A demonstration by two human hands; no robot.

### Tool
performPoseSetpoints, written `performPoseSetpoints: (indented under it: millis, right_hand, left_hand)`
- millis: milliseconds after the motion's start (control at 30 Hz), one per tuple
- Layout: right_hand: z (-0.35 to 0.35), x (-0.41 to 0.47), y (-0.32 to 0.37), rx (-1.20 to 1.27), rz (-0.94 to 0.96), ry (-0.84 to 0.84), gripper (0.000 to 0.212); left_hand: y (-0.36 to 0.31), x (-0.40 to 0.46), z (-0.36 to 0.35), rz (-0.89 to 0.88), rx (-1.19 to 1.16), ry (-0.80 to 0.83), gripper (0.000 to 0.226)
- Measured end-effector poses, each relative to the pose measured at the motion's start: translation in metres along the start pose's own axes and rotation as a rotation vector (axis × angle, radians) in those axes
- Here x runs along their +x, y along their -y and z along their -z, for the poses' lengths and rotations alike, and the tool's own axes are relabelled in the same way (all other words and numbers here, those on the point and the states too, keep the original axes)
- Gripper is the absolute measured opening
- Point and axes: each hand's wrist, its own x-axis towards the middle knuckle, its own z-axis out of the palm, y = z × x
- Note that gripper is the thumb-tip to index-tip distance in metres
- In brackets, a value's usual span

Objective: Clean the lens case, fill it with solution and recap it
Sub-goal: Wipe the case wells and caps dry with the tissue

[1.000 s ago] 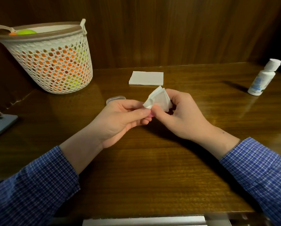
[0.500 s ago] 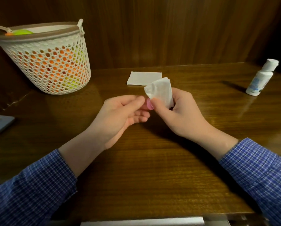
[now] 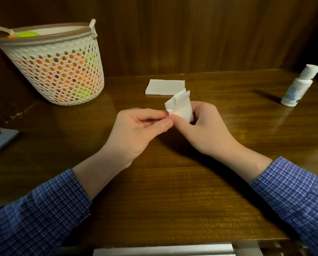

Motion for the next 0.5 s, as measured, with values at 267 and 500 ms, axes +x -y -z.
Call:
performPoseSetpoints:
  millis: [267,500]
  right_hand:
    - [-0.005,-0.001,0.002,0.311,-0.280,0.122,0.025]
    - [0.008,0.000,0.000,-0.011,0.184,0.020,0.016]
  left_hand:
    - [-0.001,-0.008,-0.004,-0.213,0.165,-0.052,0.034]
    - [-0.007,0.007,-0.002,0.321,-0.279,0.104,0.020]
